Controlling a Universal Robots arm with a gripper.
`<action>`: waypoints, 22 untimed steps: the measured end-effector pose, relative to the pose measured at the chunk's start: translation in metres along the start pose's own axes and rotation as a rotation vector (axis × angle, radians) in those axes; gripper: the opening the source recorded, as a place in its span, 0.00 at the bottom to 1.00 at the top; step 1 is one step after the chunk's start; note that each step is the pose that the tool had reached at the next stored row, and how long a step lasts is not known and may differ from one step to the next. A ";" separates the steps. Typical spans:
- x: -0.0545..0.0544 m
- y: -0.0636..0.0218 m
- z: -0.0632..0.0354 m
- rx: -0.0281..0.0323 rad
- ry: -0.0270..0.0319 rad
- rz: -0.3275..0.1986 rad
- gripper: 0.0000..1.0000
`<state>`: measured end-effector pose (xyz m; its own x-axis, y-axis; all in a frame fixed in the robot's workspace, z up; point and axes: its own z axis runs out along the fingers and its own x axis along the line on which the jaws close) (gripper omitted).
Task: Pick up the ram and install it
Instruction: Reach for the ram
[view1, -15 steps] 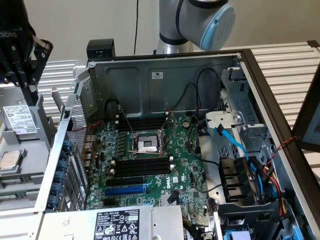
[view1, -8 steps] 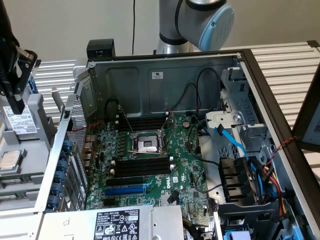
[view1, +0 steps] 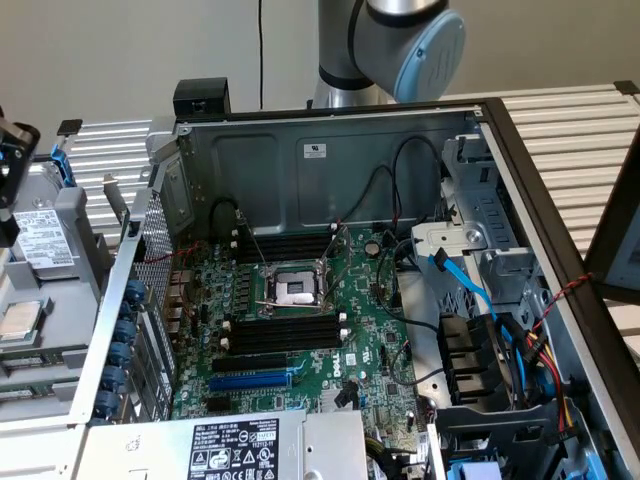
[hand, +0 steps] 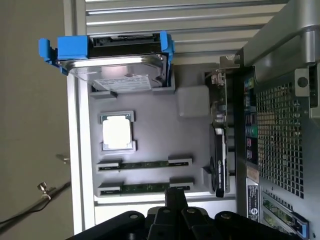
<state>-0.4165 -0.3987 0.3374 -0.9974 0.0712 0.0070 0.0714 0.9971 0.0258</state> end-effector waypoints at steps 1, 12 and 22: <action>0.003 -0.0002 0.0018 0.0000 0.0000 0.000 0.10; 0.010 -0.0013 0.0219 -0.0001 -0.0001 0.000 0.10; 0.012 -0.0018 0.0355 0.0000 0.0000 0.000 0.10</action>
<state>-0.4288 -0.3986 0.3019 -0.9974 0.0717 0.0070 0.0718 0.9971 0.0258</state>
